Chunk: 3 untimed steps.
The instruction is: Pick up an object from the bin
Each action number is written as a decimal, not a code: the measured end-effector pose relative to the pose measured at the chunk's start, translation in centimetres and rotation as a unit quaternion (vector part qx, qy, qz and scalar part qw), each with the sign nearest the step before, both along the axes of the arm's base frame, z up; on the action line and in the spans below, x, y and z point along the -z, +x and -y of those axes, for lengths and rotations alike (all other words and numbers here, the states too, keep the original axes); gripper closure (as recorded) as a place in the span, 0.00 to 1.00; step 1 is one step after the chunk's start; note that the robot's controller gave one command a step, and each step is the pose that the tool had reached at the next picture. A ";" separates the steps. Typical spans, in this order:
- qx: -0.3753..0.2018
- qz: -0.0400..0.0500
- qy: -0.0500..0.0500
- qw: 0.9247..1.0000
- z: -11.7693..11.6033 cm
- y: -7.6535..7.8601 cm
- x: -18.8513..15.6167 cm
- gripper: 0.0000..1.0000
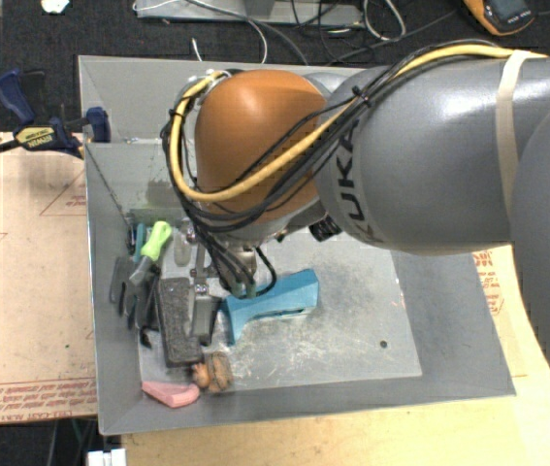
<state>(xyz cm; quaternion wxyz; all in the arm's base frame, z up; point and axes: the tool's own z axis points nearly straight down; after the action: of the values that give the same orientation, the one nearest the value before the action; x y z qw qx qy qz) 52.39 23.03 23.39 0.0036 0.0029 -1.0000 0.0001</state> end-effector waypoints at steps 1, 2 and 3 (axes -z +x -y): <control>0.002 0.004 0.001 1.000 0.2 0.2 -0.5 0.00; 0.000 0.007 0.003 1.000 0.0 5.7 7.3 0.00; -0.140 0.010 0.003 0.990 0.5 11.2 7.5 0.00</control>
Offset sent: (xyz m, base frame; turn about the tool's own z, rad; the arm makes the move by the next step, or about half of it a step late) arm 0.1124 -0.0021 -0.1639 -0.0042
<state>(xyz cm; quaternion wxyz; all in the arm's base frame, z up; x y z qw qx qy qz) 63.57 22.50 15.84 -0.0069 0.1426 -0.9898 -0.0027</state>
